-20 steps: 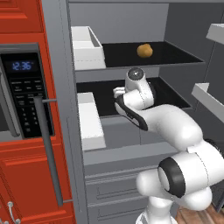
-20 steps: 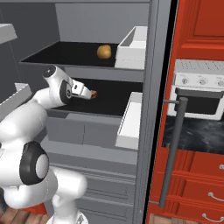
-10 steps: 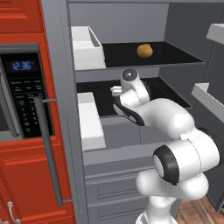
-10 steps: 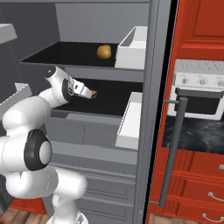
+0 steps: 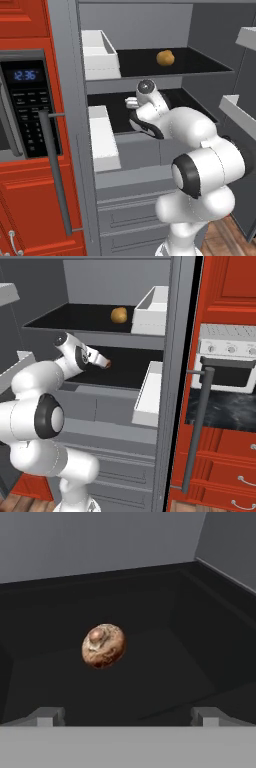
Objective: Place the cold items (potato and mushroom) from the fridge in one tupperware on the dining counter. Place the warm items (hot dog and kebab skewer) in the stove area in another tupperware.
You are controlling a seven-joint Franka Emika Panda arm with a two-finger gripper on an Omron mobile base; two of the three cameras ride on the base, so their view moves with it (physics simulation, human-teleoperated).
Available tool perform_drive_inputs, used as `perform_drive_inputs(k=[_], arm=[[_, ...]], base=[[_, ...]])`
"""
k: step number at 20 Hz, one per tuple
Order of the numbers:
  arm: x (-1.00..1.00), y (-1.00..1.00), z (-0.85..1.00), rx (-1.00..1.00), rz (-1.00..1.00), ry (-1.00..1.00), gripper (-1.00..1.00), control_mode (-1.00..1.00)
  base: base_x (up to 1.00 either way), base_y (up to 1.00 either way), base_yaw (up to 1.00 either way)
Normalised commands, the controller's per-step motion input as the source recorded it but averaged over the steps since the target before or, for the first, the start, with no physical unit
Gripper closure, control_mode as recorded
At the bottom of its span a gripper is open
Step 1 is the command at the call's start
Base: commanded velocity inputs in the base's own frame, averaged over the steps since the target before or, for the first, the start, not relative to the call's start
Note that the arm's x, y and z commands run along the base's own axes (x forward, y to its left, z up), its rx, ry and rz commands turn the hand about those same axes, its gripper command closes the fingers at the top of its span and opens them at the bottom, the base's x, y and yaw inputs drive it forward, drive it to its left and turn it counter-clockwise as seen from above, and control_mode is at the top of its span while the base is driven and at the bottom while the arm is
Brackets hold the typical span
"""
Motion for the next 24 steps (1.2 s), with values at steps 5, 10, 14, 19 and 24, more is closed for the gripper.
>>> perform_drive_inputs(k=[5, 10, 14, 19, 24], arm=[[0.22, 0.00, -0.08, 0.00, 0.00, -0.01, -1.00, -1.00], [0.20, -0.03, -0.18, 0.00, 0.00, 0.00, -1.00, -1.00], [0.22, -0.01, -0.20, 0.00, 0.00, 0.00, -1.00, -1.00], [0.25, 0.00, -0.14, 0.00, 0.00, 0.00, -1.00, -1.00], [0.30, 0.00, -0.02, 0.00, 0.00, 0.00, -1.00, -1.00]], base=[[0.00, 0.00, 0.00], [0.00, 0.00, 0.00], [0.00, 0.00, 0.00], [0.00, 0.00, 0.00], [0.00, 0.00, 0.00]])
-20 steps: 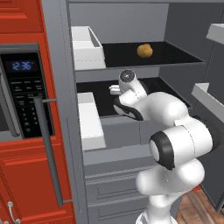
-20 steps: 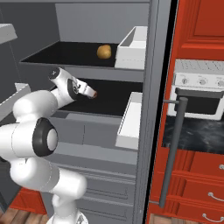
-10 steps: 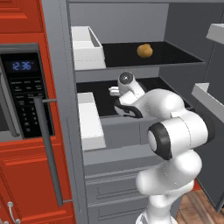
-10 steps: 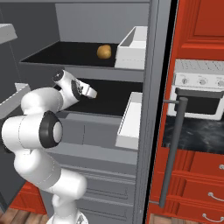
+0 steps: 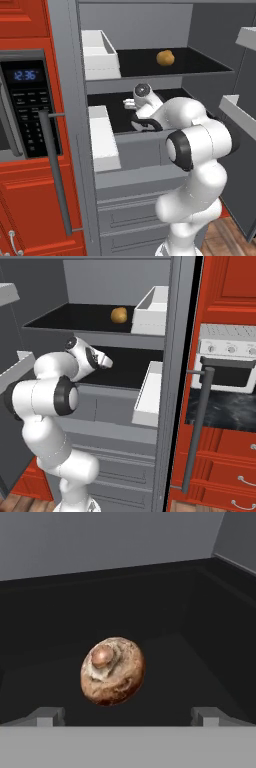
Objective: Place the cold items (potato and mushroom) from the fridge in one tupperware on the dining counter. Place the warm items (hot dog and kebab skewer) in the stove area in another tupperware.
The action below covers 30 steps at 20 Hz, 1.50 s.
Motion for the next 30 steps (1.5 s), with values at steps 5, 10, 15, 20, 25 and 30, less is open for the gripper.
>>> perform_drive_inputs(k=[5, 10, 15, 20, 25, 30], arm=[[0.29, -0.01, -0.01, 0.02, -0.01, 0.00, -1.00, -1.00], [0.20, -0.01, -0.09, 0.01, 0.00, 0.00, -1.00, -1.00], [0.07, -0.03, -0.16, 0.00, -0.01, 0.00, -1.00, -1.00], [0.16, -0.04, -0.12, 0.00, -0.03, 0.00, -1.00, -1.00], [0.27, -0.02, -0.07, 0.02, -0.04, 0.00, -1.00, -1.00], [0.05, 0.00, -0.12, 0.03, -0.02, 0.00, -1.00, -1.00]], base=[[0.00, 0.00, 0.00], [0.00, 0.00, 0.00], [0.00, 0.00, 0.00], [0.00, 0.00, 0.00], [0.00, 0.00, 0.00], [0.00, 0.00, 0.00]])
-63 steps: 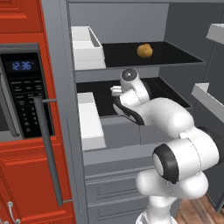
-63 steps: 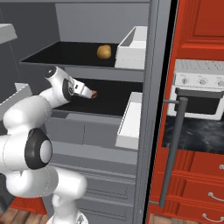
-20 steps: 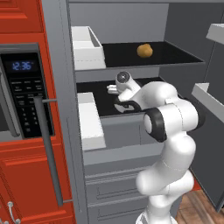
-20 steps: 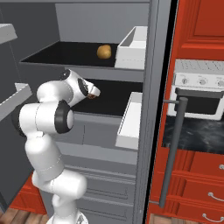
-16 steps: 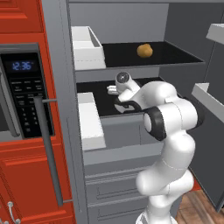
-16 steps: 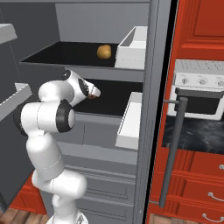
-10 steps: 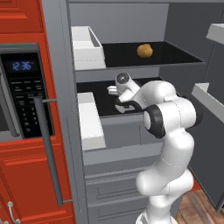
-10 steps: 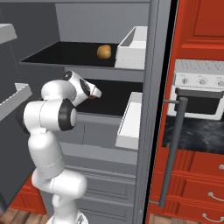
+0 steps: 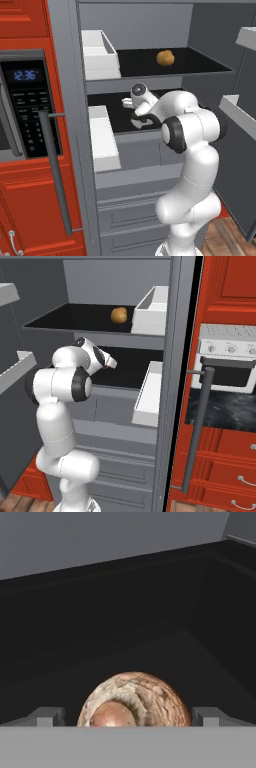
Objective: Place the cold items (potato and mushroom) from the fridge in one tupperware on the dining counter. Place the warm items (hot dog and kebab skewer) in the stove area in another tupperware.
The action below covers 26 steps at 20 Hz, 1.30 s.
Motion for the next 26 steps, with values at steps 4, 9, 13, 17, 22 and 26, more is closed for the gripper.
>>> perform_drive_inputs(k=[4, 9, 13, 17, 22, 26], arm=[[0.00, 0.00, -0.19, 0.04, -0.01, 0.00, -1.00, -1.00], [0.04, 0.00, -0.23, 0.04, 0.00, 0.00, 1.00, -1.00], [0.00, 0.00, -0.25, 0.05, 0.00, 0.00, 1.00, -1.00], [-0.03, 0.00, -0.25, 0.04, 0.00, -0.08, 1.00, -1.00], [-0.43, -0.09, -0.07, 0.00, 0.00, -0.14, 1.00, -1.00], [-0.83, -0.14, 0.02, 0.00, 0.00, -0.08, 1.00, -1.00]], base=[[0.00, 0.00, 0.00], [0.00, 0.00, 0.00], [0.00, 0.00, 0.00], [0.00, 0.00, 0.00], [0.00, 0.00, 0.00], [0.00, 0.00, 0.00]])
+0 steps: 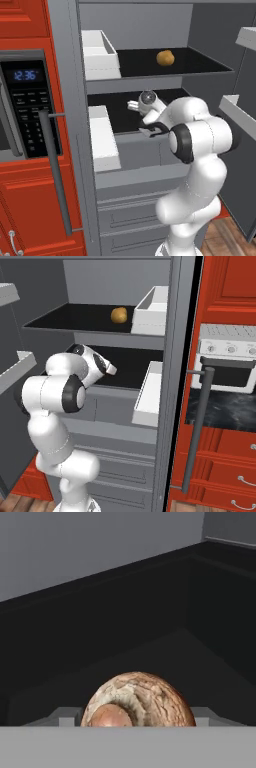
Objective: Place the cold items (potato and mushroom) from the fridge in one tupperware on the dining counter. Place the warm items (hot dog and kebab skewer) in the stove area in another tupperware.
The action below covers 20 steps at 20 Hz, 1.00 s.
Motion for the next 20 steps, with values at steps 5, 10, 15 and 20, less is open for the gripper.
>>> perform_drive_inputs(k=[5, 10, 15, 20], arm=[[-0.96, -0.05, 0.25, 0.06, -0.01, -0.01, 1.00, -1.00], [-0.78, 0.00, 0.60, 0.06, 0.00, 0.00, 1.00, -1.00], [-0.69, -0.03, 0.71, 0.04, 0.00, 0.00, 1.00, -1.00], [-0.65, -0.02, 0.67, 0.02, 0.00, 0.03, 1.00, -1.00]], base=[[0.00, 0.00, 0.00], [0.00, 0.00, 0.00], [0.00, 0.00, 0.00], [0.00, 0.00, 0.00]])
